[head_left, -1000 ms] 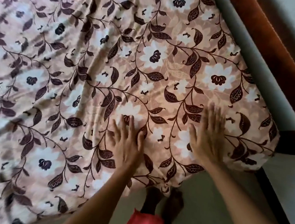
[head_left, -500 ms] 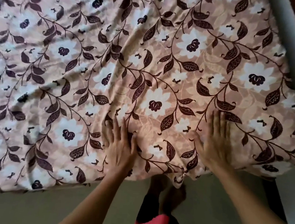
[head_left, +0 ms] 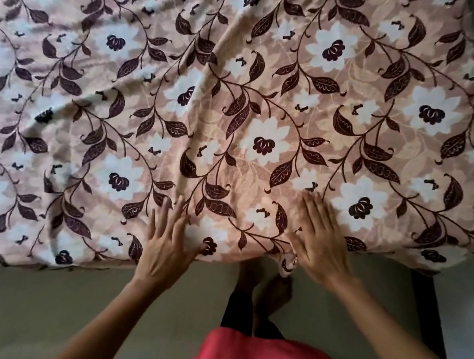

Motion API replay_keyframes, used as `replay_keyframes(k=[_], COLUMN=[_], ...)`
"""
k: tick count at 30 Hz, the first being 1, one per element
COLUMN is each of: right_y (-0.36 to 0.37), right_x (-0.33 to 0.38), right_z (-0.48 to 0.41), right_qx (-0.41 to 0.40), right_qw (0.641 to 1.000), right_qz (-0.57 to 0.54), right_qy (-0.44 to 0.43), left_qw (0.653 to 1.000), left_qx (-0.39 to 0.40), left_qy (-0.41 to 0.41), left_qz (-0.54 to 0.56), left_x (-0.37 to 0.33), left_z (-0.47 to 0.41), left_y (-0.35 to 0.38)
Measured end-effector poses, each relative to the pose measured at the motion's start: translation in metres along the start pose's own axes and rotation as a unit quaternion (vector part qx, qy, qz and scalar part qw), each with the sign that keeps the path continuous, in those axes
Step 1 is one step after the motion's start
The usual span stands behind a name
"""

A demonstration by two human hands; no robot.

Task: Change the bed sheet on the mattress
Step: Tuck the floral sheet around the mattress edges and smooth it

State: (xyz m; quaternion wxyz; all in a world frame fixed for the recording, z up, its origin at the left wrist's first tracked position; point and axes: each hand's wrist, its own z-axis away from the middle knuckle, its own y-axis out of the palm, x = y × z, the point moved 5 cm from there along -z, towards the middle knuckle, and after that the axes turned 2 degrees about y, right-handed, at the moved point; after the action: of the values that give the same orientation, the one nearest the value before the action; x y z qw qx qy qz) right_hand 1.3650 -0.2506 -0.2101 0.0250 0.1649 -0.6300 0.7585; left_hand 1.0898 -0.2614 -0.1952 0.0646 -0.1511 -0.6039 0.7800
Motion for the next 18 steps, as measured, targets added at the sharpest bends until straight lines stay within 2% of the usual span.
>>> replay_keyframes(k=[2, 4, 11, 16, 18], right_y=[-0.006, -0.003, 0.017, 0.015, 0.008], right_x=[0.001, 0.005, 0.013, 0.008, 0.002], right_z=[-0.018, -0.035, -0.023, -0.003, -0.013], right_qx=[-0.009, 0.002, 0.025, 0.035, 0.015], right_qw=[1.000, 1.000, 0.998, 0.999, 0.999], right_qz=[-0.001, 0.004, 0.034, 0.032, 0.021], right_qy=[0.014, 0.025, 0.036, 0.022, 0.032], left_qw=[0.992, 0.979, 0.987, 0.970, 0.974], left_qx=[-0.013, -0.015, -0.055, -0.066, -0.072], left_qy=[-0.116, -0.181, -0.138, -0.209, -0.184], left_qz=[0.055, 0.091, 0.060, 0.102, 0.108], left_x=[-0.005, -0.011, -0.014, -0.004, -0.006], left_z=[-0.008, -0.013, -0.010, -0.005, -0.023], left_y=[0.002, 0.011, 0.020, 0.005, -0.005])
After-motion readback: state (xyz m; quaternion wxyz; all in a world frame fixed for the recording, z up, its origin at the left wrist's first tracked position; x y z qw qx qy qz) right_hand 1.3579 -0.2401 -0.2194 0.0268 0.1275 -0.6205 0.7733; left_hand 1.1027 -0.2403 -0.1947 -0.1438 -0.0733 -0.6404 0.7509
